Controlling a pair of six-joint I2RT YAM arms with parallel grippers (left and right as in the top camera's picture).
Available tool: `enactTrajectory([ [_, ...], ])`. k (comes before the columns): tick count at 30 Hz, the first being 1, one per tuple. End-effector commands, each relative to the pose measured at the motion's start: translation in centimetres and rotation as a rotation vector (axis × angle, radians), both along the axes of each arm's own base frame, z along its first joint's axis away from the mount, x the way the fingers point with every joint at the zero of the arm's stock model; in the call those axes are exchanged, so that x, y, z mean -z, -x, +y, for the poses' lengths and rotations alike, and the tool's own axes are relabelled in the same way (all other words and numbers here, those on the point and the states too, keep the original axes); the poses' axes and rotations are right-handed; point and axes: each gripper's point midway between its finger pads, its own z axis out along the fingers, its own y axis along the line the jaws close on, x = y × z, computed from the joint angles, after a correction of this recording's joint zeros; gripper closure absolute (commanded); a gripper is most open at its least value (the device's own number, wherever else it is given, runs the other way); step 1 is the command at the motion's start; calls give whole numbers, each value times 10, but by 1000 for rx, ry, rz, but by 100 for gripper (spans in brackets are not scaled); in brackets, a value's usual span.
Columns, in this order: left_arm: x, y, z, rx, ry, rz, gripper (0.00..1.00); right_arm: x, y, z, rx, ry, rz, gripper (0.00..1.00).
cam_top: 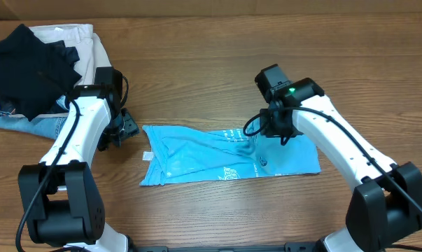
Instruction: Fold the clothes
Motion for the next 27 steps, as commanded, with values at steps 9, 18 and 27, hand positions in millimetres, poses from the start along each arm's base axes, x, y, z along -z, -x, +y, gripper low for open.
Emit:
enactTrajectory([
  [9,-3,-6,0,17,4,-8,34,26,9,1,30,-87,37,75],
  [18,-3,-2,0,17,8,6,34,56,30,39,-88,-244,84,76],
  [27,-2,2,0,17,9,21,34,59,55,72,-191,-400,165,76],
])
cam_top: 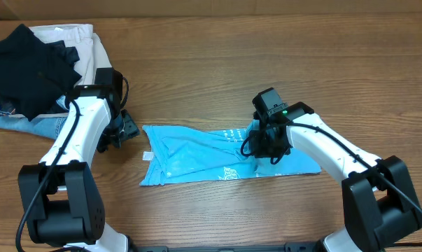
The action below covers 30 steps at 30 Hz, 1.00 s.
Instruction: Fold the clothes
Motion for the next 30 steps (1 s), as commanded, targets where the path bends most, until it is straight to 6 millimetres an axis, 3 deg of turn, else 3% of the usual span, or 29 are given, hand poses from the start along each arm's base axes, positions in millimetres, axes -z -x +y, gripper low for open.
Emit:
enactTrajectory([
  [1,-2,-4,0,16,8,0,34,-6,10,22,-55,-128,35,75],
  [4,-2,0,-3,17,23,13,33,-6,7,21,-58,-123,20,76],
  [7,-1,3,-13,54,82,31,28,-11,-4,9,-32,-46,-19,78],
  [13,-2,12,-47,234,285,63,15,-68,-34,-20,-2,127,-187,76],
  [17,0,18,-48,304,297,84,9,-103,-43,-25,12,148,-259,68],
  [22,15,25,-48,366,298,94,5,-107,-40,-27,28,147,-254,66],
  [30,38,23,-82,481,484,-11,4,-107,-40,-26,34,145,-256,66],
])
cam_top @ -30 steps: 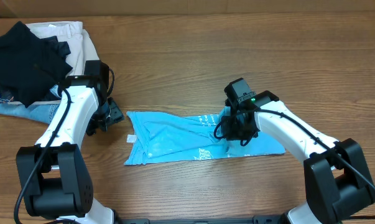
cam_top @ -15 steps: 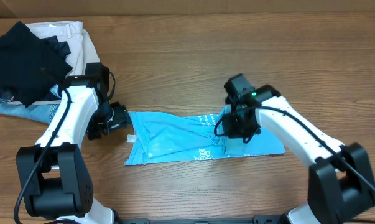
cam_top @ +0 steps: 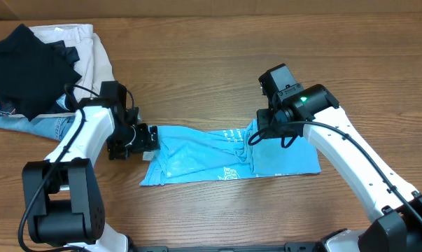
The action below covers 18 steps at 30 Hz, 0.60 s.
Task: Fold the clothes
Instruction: 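Grasp the strip's left end with the left gripper and fold it rightward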
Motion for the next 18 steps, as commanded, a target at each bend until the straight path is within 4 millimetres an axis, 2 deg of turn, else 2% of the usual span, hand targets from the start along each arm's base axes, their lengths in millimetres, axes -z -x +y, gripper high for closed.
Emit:
enactTrajectory([
  [1,9,3,-23,72,142,-35,3,-5,-5,-1,13,0,-24,66],
  [11,22,17,-50,148,306,-78,3,-5,-4,-1,13,0,-23,65],
  [18,27,25,-54,170,331,-80,5,-5,-3,-1,12,0,-17,65],
])
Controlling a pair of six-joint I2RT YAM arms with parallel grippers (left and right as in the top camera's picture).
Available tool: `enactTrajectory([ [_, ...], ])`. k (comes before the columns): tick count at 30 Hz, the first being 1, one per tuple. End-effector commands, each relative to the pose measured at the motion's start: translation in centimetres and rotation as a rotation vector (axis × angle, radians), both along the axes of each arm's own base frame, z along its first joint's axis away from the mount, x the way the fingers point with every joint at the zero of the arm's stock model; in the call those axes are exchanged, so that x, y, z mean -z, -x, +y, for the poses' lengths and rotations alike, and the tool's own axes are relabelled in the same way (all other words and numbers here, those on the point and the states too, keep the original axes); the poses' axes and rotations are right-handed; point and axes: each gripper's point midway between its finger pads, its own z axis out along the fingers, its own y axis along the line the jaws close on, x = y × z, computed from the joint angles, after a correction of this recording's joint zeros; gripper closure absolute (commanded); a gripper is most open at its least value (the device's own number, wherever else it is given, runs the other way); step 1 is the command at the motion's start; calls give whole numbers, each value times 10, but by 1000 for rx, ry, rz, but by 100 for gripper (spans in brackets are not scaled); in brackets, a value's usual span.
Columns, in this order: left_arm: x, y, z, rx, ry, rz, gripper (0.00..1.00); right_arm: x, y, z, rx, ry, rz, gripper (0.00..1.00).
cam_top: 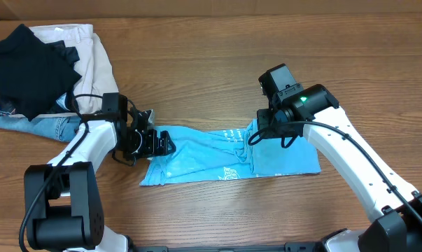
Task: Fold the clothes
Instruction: 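Grasp the strip's left end with the left gripper and fold it rightward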
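A light blue garment (217, 157) lies spread lengthwise across the middle of the table, printed side up. My left gripper (162, 144) is low over its left end, fingers apart on the cloth near the upper left corner. My right gripper (255, 131) is at the garment's far edge, right of the middle. It is shut on a pinch of blue cloth that rises in a small peak to its fingers. The garment's right part (294, 159) lies flat.
A pile of other clothes sits at the back left: a black garment (25, 66) on top of a beige one (92, 49) and blue denim (36, 124). Bare wooden table (197, 77) stretches behind the blue garment.
My left gripper has moved right, from the garment's left edge onto its upper left corner. The right gripper still holds the pinch of cloth in the same place.
At first the left gripper was off the garment's left side and the right gripper hung over its far right edge. The right gripper then was low on the cloth. Afterwards it was raised with cloth pinched, while the left gripper had reached the garment's left end.
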Motion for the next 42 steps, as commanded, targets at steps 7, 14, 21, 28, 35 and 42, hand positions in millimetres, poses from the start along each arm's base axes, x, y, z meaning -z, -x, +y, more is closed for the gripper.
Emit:
enactTrajectory([
  [7,15,30,-17,50,100,79,16,-5,-4,0,9,-3,-19,65],
  [14,16,26,-18,50,99,60,59,-5,-3,0,9,-3,-19,65],
  [21,12,9,-6,-14,78,34,96,-5,-3,-3,11,8,-20,65],
  [28,-13,-26,81,-236,-77,23,96,-5,-11,-25,69,62,-38,65],
  [35,-81,-68,156,-424,-99,-95,96,-4,-19,-63,184,68,-22,65],
  [42,-118,-66,115,-330,-84,-37,96,-4,-22,-82,241,69,-17,65],
])
